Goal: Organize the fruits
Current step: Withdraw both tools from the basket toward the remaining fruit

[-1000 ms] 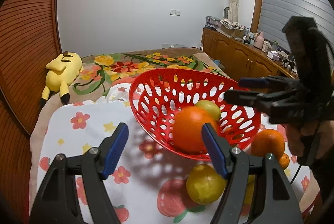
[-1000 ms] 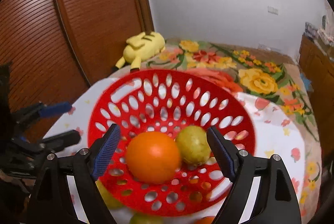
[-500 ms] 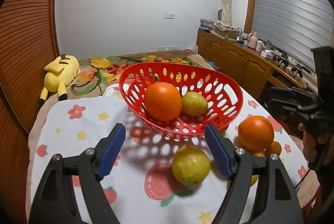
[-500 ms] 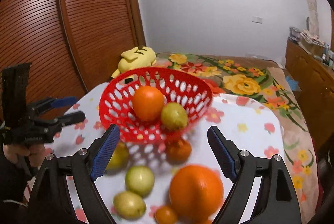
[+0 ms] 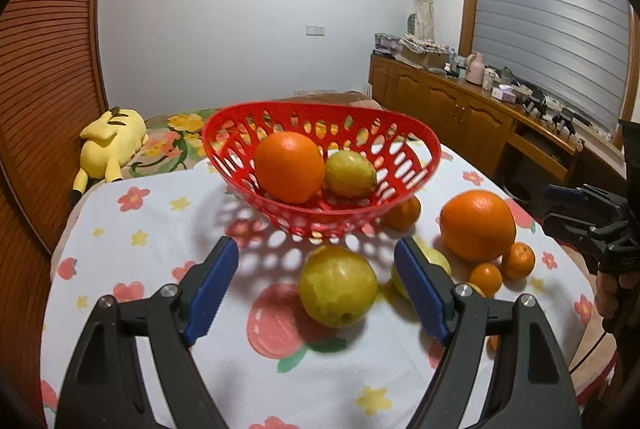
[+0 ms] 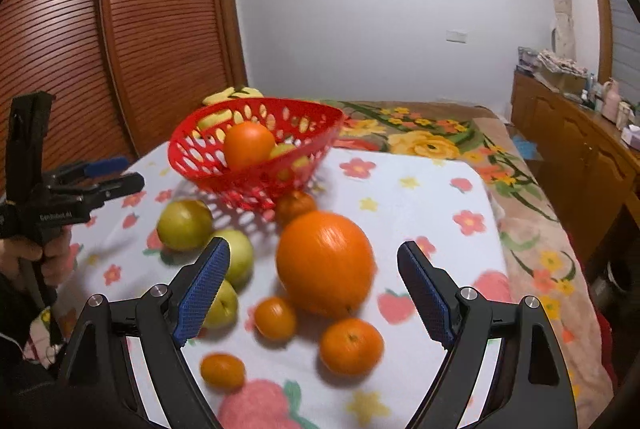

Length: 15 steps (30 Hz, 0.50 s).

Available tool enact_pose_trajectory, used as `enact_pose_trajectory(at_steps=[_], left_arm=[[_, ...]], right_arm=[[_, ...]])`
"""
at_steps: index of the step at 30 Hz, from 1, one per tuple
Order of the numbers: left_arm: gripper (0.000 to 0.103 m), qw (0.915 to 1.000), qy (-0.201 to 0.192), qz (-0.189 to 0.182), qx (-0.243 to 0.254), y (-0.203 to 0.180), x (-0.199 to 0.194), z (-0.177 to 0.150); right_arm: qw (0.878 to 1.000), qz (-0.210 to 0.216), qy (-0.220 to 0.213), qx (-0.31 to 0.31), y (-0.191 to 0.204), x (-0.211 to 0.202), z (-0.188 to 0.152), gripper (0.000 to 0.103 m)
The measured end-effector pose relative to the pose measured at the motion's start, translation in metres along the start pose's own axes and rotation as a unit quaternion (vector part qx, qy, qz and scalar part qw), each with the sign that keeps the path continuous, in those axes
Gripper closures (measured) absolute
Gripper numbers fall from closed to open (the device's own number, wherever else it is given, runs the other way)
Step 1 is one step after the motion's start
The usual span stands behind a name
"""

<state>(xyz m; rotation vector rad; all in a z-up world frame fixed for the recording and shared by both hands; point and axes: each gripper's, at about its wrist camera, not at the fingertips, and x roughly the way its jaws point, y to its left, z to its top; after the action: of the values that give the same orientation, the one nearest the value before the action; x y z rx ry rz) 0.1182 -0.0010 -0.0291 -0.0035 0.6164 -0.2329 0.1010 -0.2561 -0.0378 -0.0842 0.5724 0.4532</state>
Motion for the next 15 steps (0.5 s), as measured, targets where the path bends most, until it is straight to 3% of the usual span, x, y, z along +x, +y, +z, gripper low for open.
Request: enact_pose_trajectory(at_steps=[5,11,15], left_arm=[[0.022,0.9999,0.017,-0.001,0.001,-0.005,0.010,-0.008],[0.022,0.9994,0.034,-0.011,0.000,-0.005,0.021,-0.014],[0.022,0.9984,0.050,-0.025,-0.009,-0.002,0.029,-0.018]], right_arm=[[1.000,-0.014,0.019,0.011,-0.013,0.004,-0.025,0.021],[0.998,-0.025,0.042,0.027,-0.022,0.013,-0.040,0.040],[0.997,-0.026,0.062,0.039,-0.026,0.022,-0.046,0.046]])
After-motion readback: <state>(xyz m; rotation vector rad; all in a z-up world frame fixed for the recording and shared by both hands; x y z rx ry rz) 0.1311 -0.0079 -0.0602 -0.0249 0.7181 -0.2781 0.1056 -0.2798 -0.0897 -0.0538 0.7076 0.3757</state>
